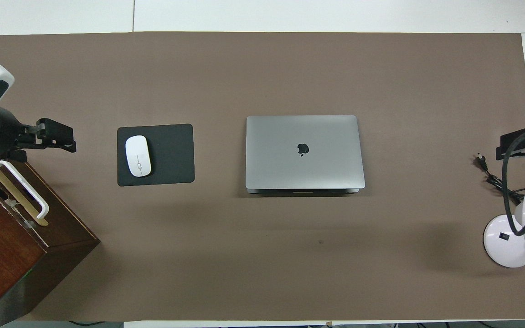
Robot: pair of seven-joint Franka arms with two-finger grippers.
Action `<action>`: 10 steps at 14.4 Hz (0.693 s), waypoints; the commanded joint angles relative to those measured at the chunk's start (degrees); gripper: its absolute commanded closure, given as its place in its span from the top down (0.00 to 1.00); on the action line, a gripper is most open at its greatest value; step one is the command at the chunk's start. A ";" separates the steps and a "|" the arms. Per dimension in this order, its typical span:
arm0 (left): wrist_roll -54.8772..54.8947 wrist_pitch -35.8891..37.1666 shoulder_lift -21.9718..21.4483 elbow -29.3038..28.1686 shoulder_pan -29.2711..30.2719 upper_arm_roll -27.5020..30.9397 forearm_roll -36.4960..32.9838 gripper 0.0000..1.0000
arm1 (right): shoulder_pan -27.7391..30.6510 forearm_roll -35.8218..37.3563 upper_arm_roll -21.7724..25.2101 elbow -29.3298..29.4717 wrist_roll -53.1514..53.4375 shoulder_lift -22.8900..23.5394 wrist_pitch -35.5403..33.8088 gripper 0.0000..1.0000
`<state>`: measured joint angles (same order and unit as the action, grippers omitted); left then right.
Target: Close laptop with both arms
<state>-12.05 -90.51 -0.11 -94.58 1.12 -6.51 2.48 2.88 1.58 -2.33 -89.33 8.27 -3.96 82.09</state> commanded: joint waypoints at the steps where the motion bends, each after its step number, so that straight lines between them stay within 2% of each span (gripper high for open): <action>1: 0.71 -0.63 -0.50 0.27 0.02 0.35 -0.99 1.00 | 1.26 -0.17 -0.66 -0.06 -1.42 -0.61 -0.70 1.00; 6: 0.71 -0.46 -0.41 1.15 0.11 0.44 -1.52 1.00 | 1.34 -0.17 -0.66 0.03 -1.33 -0.61 -0.53 1.00; 10: 0.09 4.46 -1.47 1.76 0.02 0.00 -1.60 1.00 | 1.34 -0.17 -0.66 0.03 -1.33 -0.61 -0.35 1.00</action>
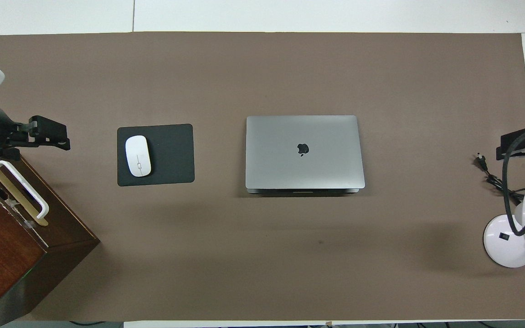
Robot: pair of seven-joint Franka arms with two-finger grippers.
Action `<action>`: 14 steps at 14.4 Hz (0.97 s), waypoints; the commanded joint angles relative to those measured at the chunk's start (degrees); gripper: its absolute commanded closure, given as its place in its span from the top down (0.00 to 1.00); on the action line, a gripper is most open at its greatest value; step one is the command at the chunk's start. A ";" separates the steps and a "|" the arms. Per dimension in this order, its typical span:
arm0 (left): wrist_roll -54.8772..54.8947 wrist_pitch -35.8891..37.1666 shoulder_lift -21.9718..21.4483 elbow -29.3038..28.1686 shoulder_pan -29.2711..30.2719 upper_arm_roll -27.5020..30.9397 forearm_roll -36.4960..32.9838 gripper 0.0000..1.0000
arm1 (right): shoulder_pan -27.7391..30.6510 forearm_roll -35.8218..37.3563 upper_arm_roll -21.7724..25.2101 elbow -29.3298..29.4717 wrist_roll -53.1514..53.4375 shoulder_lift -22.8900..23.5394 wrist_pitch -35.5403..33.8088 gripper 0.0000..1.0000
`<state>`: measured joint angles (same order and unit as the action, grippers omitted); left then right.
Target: Close laptop with both arms
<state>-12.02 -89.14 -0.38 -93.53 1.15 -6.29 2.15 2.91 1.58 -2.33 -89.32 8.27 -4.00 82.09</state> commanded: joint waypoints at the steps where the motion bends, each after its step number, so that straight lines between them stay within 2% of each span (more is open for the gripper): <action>1: 0.15 3.27 -1.29 0.71 -0.01 -0.13 -1.18 1.00 | 1.31 0.00 -0.66 0.02 -1.33 -0.57 -0.35 1.00; 7: 0.24 3.80 -2.95 0.01 0.08 -0.22 -1.18 1.00 | 1.31 -0.35 -0.66 0.02 -1.24 -0.57 0.00 1.00; 14: 0.68 3.18 -2.87 0.01 0.08 -0.04 -1.18 1.00 | 1.31 -0.44 -0.66 0.02 -1.24 -0.57 0.00 1.00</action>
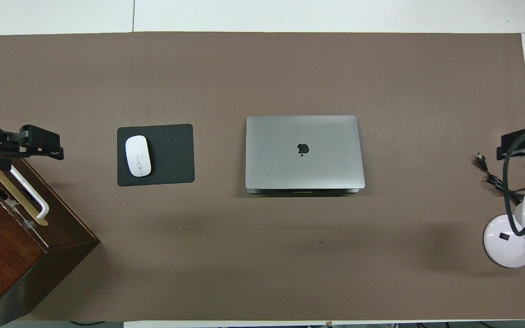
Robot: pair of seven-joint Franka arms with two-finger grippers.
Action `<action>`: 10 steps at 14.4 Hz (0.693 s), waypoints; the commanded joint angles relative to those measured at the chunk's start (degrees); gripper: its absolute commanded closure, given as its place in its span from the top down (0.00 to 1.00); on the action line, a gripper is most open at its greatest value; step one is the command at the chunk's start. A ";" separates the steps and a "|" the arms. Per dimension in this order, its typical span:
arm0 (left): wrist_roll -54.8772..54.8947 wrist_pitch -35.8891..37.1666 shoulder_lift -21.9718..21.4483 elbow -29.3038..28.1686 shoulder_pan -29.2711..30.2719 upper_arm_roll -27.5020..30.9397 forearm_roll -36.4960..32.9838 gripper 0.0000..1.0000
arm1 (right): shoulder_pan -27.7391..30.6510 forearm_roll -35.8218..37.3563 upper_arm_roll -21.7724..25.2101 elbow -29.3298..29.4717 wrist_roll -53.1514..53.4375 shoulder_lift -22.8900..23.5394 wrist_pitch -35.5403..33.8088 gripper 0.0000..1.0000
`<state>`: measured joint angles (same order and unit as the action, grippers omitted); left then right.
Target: Close laptop with both arms
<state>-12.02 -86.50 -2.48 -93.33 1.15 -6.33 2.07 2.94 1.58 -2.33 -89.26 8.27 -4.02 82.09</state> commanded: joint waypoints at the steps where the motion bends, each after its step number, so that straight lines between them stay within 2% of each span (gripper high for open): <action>1: 0.68 0.46 -0.78 -0.19 0.08 0.00 -1.11 1.00 | 1.28 -0.44 -0.66 -0.04 -1.24 -0.55 0.00 1.00; 10: 0.86 0.02 -0.60 0.16 0.17 0.27 -1.02 1.00 | 1.28 -0.44 -0.57 -0.12 -1.15 -0.63 0.09 1.00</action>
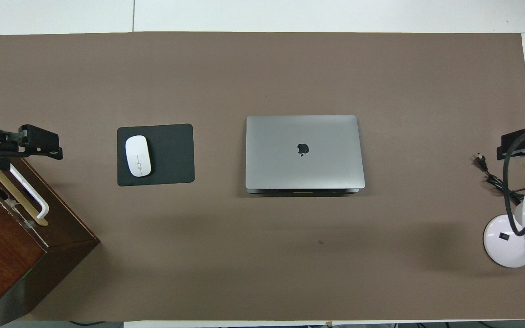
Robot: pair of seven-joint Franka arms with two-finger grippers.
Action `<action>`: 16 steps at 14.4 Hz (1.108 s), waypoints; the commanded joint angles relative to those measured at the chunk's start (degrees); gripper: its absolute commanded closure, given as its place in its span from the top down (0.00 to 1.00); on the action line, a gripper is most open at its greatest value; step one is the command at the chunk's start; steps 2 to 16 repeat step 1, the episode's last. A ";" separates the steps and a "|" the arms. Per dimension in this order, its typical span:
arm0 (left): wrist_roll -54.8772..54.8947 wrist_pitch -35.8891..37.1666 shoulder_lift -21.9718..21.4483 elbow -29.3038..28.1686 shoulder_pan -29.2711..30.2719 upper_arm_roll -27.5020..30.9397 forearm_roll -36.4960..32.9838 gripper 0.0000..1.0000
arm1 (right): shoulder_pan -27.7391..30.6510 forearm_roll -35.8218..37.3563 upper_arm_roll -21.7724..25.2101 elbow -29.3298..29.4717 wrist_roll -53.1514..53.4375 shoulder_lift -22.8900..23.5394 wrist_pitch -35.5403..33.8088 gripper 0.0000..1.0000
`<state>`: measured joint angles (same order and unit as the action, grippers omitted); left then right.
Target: Close laptop with both arms
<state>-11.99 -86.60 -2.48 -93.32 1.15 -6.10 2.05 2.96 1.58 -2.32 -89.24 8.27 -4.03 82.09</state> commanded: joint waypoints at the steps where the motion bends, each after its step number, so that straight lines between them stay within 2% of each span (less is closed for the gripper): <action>1: 0.83 0.12 -0.60 0.16 0.16 -0.05 -1.00 1.00 | 1.26 -0.44 -0.58 -0.14 -1.06 -0.63 0.08 1.00; 16: 0.83 0.12 -0.60 0.16 0.16 -0.05 -1.00 1.00 | 1.26 -0.44 -0.58 -0.14 -1.06 -0.63 0.08 1.00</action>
